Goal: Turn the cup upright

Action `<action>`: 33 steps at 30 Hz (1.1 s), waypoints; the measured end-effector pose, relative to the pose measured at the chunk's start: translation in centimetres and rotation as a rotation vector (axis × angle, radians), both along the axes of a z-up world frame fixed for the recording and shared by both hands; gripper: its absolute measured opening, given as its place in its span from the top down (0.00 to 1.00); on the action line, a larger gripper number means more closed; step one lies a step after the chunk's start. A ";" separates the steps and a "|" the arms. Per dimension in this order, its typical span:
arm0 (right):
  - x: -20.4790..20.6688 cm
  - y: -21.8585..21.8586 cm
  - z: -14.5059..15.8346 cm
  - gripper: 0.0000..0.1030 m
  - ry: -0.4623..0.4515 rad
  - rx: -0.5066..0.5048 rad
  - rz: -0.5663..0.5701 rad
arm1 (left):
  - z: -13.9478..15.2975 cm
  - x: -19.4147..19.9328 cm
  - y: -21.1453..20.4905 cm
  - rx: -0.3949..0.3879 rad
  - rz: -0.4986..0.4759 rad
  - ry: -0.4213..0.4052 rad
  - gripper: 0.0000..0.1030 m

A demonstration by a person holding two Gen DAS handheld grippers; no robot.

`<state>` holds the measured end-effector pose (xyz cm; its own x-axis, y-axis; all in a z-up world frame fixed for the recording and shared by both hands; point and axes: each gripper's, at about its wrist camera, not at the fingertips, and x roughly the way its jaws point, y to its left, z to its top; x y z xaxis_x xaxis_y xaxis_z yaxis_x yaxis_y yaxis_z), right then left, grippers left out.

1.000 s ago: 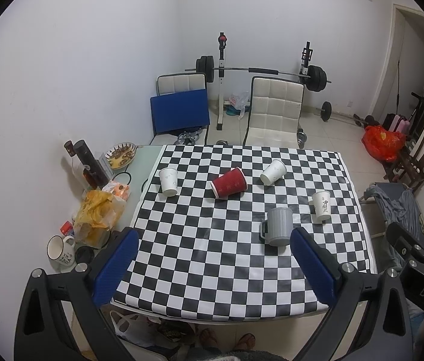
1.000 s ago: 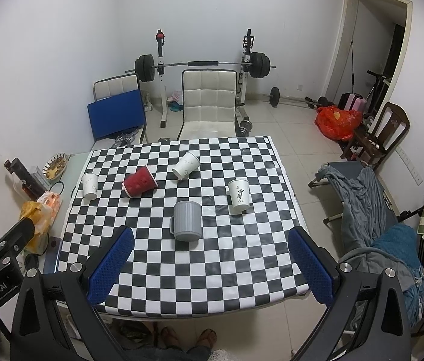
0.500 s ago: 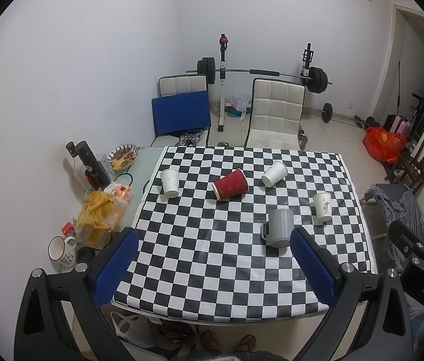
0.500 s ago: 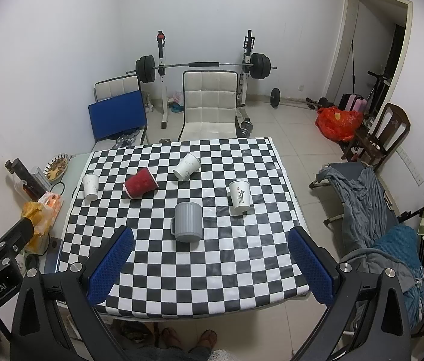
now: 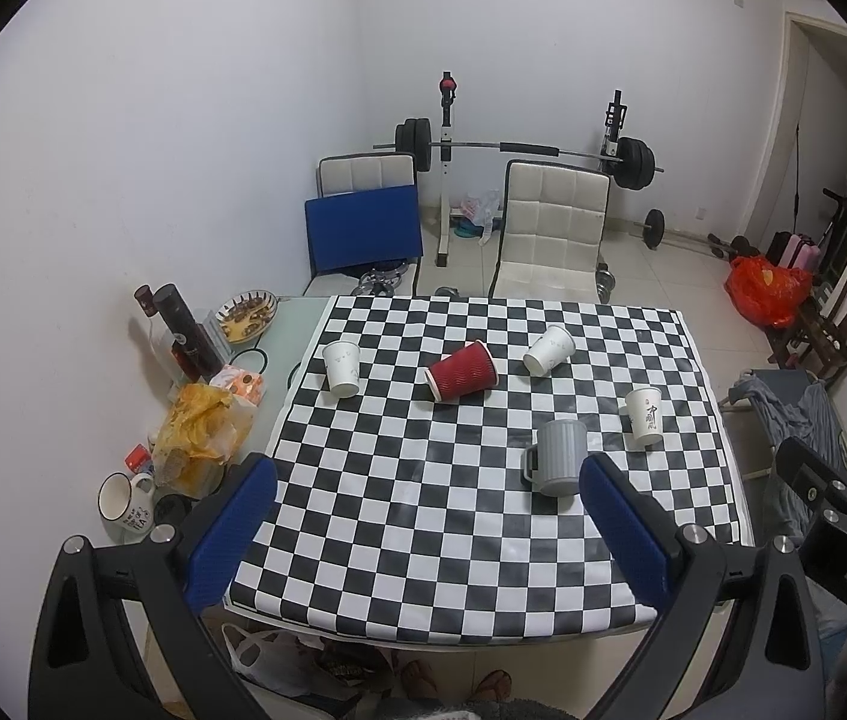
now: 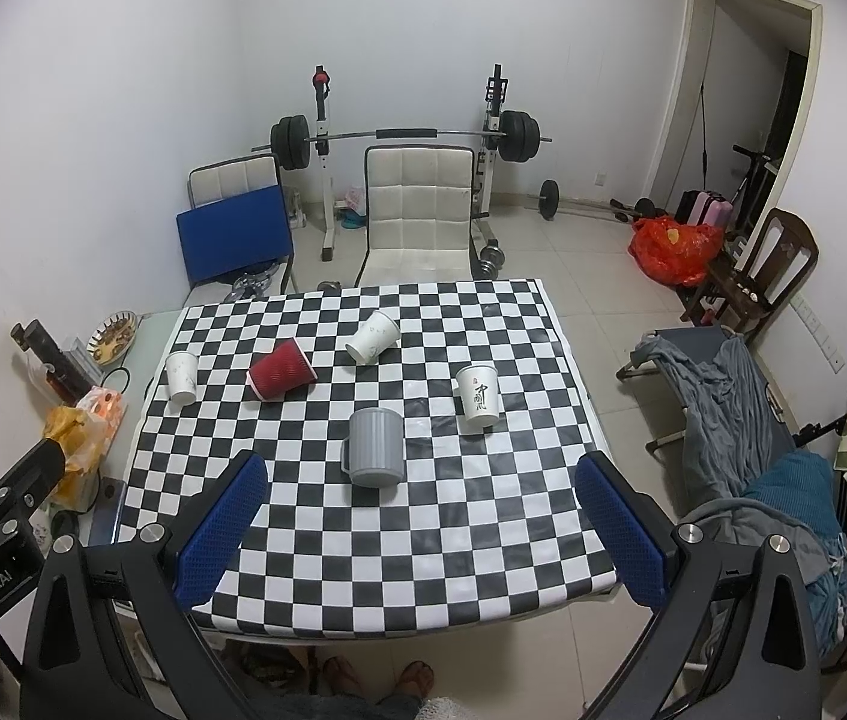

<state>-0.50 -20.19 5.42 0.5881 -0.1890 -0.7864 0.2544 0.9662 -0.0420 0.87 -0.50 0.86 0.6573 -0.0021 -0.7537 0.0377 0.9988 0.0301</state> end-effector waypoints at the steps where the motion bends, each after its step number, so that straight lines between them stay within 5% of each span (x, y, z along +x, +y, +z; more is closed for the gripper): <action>1: 0.0 0.0 0.0 0.00 -0.001 -0.003 0.000 | 0.1 0.1 0.0 -0.001 0.001 -0.001 0.00; 29: 1.2 0.5 1.0 0.00 0.011 0.025 -0.011 | 0.7 1.1 -0.1 0.010 0.004 -0.009 0.00; 33: 2.3 -1.3 -2.4 0.00 0.062 0.018 -0.057 | -0.4 2.9 -0.8 0.052 -0.029 0.002 0.00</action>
<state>1.84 -21.45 3.00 0.5273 -0.2064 -0.8243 0.3063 0.9510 -0.0422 3.77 -1.26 0.46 0.6557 0.0177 -0.7548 0.0671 0.9944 0.0816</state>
